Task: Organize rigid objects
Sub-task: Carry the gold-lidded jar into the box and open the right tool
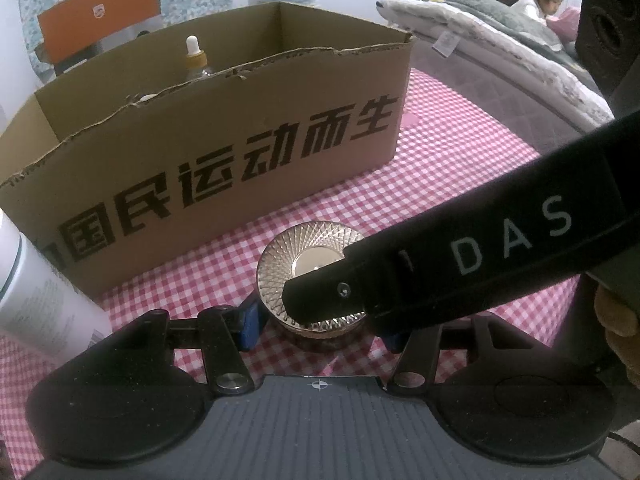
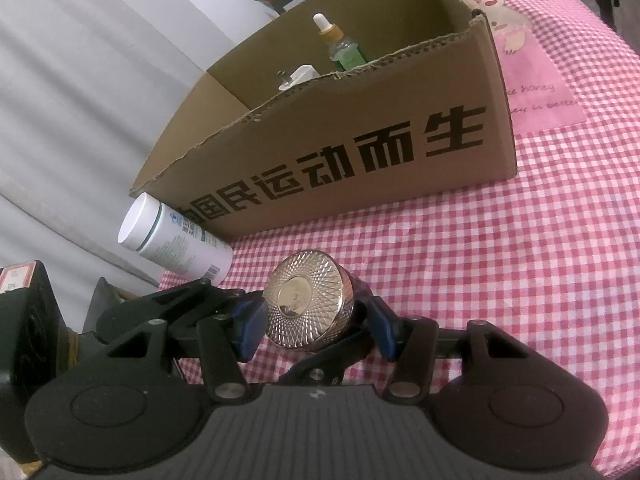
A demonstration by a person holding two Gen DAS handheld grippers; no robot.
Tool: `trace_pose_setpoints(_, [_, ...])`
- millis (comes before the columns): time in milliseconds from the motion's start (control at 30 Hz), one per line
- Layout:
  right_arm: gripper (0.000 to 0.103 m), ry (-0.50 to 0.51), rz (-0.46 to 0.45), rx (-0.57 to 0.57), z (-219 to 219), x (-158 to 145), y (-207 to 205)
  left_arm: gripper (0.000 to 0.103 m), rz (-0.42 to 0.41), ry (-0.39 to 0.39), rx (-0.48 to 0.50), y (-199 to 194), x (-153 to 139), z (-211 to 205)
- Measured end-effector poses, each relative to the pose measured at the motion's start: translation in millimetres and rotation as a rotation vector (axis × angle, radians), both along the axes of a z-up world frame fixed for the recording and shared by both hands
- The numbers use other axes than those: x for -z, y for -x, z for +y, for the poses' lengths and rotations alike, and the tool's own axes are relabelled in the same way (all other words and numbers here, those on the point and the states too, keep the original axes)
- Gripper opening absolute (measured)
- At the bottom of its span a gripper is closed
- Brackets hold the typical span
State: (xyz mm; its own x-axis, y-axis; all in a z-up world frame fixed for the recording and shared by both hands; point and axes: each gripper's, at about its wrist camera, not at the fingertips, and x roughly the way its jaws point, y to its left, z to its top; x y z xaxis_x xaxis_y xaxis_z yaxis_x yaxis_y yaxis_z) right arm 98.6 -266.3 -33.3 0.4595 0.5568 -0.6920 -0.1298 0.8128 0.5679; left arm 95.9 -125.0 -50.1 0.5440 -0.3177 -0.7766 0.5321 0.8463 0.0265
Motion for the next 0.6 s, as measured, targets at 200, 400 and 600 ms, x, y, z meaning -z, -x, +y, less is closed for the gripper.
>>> trace_pose_setpoints(200, [0.057,-0.002,-0.005,0.004,-4,-4,3,0.055,-0.008,-0.002,0.001,3,-3,-3])
trace_pose_setpoints(400, [0.057,0.003,-0.018,0.007,-5,-10,8,0.055,-0.016,0.002,-0.002,9,-7,-5])
trace_pose_setpoints(600, [0.057,0.013,-0.048,0.009,-7,-24,17,0.055,-0.041,0.026,-0.009,18,-19,-4])
